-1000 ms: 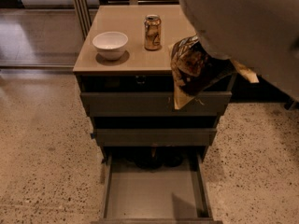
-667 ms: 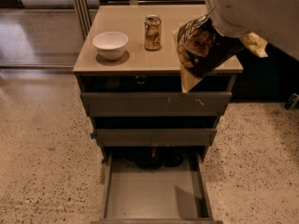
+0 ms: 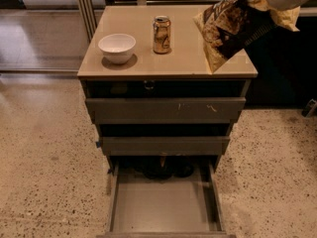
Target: Pick brown chip bag from bottom drawer and place on counter
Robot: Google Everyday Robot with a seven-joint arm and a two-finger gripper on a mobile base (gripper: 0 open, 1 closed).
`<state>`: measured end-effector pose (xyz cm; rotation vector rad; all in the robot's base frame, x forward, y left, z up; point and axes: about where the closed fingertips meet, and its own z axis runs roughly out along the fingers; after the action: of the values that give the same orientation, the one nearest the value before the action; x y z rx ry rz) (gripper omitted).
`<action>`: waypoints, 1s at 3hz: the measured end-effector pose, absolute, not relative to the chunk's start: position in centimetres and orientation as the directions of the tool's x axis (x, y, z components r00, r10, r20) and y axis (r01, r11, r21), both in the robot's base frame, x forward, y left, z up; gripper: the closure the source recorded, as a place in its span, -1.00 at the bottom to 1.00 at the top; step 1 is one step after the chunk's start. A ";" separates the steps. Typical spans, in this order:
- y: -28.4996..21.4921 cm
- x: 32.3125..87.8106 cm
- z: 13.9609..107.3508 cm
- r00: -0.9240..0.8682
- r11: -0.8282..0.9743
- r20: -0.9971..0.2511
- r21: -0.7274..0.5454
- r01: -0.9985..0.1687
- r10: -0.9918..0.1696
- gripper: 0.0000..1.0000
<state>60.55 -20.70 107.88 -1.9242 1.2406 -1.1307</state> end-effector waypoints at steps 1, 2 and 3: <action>-21.6 62.6 107.4 0.285 -0.384 0.285 -0.832 -0.402 -0.915 1.00; -20.8 64.7 106.3 0.397 -0.383 0.222 -0.837 -0.391 -0.891 1.00; -19.1 66.4 105.2 0.494 -0.399 0.182 -0.834 -0.380 -0.850 1.00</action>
Offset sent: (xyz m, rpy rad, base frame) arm 0.0656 0.0090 -0.0283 0.1826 0.1048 0.3527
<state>66.41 -19.06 105.22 -1.9847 1.0115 -0.7924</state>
